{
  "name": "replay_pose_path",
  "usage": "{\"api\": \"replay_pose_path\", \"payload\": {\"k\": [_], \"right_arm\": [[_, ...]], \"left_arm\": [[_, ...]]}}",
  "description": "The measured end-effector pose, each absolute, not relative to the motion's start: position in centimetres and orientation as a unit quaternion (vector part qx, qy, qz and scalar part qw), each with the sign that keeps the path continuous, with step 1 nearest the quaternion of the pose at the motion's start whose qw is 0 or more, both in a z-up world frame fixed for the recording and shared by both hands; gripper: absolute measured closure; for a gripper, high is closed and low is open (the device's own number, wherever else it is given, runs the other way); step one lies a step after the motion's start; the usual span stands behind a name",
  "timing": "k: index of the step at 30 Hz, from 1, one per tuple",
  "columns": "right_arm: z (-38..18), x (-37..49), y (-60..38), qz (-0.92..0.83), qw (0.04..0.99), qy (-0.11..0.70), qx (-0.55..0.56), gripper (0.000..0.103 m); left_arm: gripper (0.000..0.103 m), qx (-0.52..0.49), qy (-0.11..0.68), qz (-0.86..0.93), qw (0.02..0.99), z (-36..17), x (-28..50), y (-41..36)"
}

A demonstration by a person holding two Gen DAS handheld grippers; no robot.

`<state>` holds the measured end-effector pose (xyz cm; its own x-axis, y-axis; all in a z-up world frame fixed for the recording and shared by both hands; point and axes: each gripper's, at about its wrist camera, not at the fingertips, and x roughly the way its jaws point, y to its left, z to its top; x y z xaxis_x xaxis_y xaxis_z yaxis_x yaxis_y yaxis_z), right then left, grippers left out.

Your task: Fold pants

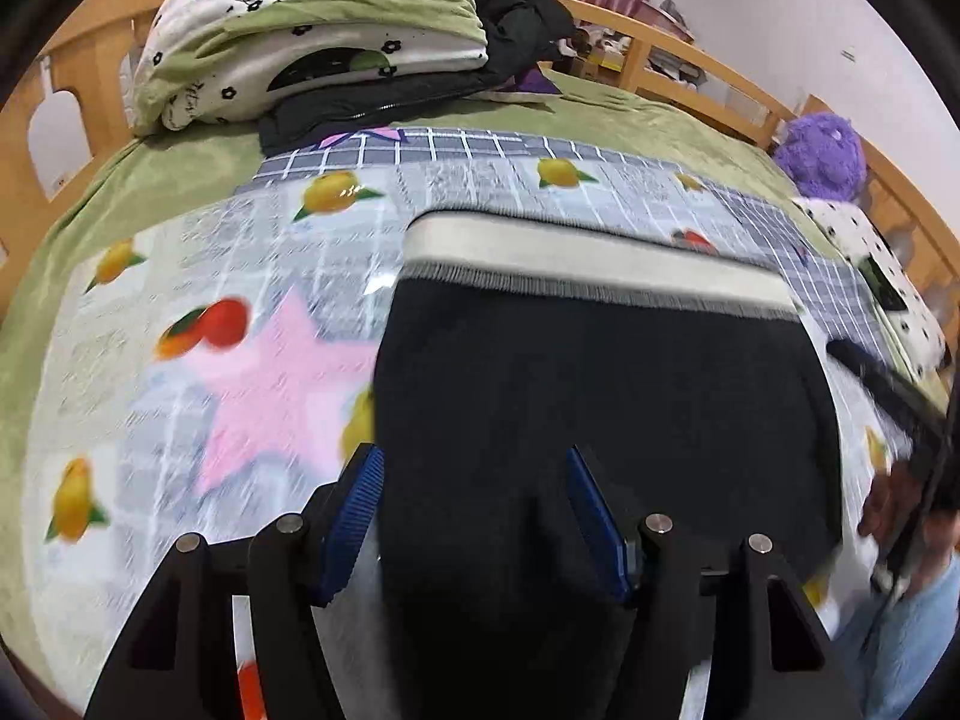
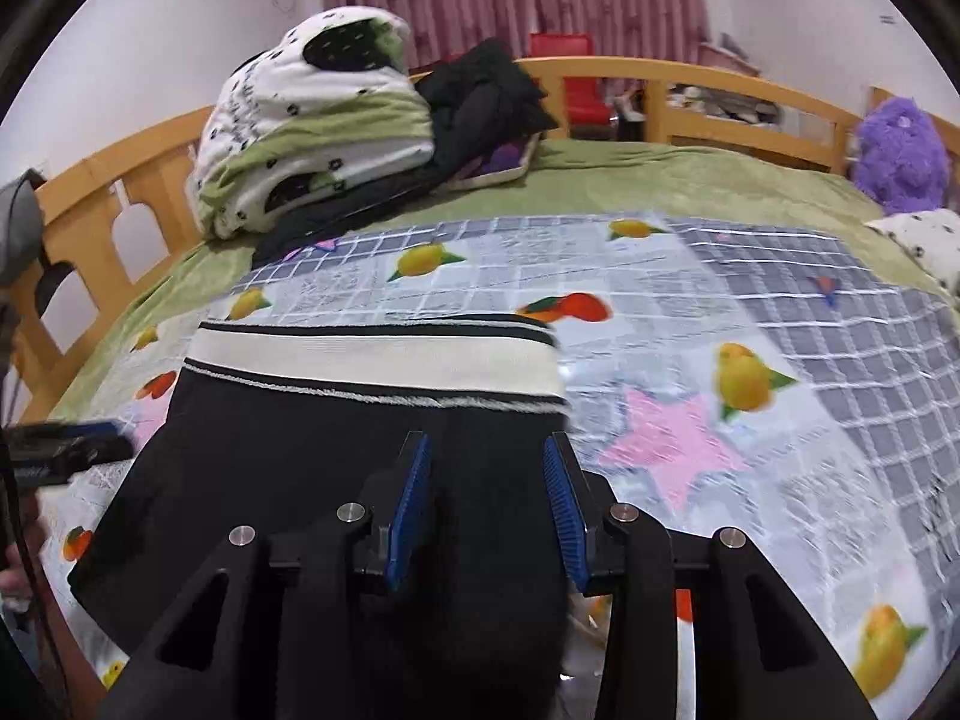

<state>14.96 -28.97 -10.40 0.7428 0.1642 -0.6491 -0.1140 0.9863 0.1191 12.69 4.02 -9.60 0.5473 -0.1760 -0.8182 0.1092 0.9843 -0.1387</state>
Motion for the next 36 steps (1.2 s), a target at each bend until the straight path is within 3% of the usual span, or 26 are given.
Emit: {"api": "replay_pose_path", "payload": {"k": [11,22,24,25,27,32,36], "right_arm": [[-12.3,6.4,-31.5,0.066,0.912,0.394,0.097,0.064],[-13.3,4.8,-32.3,0.06,0.905,0.401,0.129,0.064],[-13.5,5.2,-32.2,0.06,0.903,0.404,0.13,0.064],[-13.6,5.3,-32.0,0.058,0.904,0.405,0.127,0.064],[-13.8,5.5,-31.7,0.056,0.904,0.408,0.117,0.064],[-14.5,5.8,-31.3,0.054,0.899,0.421,0.103,0.064],[-14.6,5.9,-31.5,0.056,0.898,0.422,0.109,0.064]], "left_arm": [[0.043,-0.009,0.516,-0.131,0.846,-14.3,2.0,4.8],[0.043,0.024,0.495,-0.085,0.865,-15.4,2.8,3.7],[0.063,0.011,0.472,-0.067,0.879,-14.6,2.9,3.8],[0.067,-0.008,0.454,-0.063,0.889,-13.8,2.7,4.1],[0.084,-0.02,0.444,-0.069,0.893,-13.4,3.1,4.8],[0.084,-0.052,0.454,-0.085,0.886,-15.0,3.1,6.2],[0.069,-0.04,0.462,-0.1,0.88,-14.8,2.0,5.9]]}}
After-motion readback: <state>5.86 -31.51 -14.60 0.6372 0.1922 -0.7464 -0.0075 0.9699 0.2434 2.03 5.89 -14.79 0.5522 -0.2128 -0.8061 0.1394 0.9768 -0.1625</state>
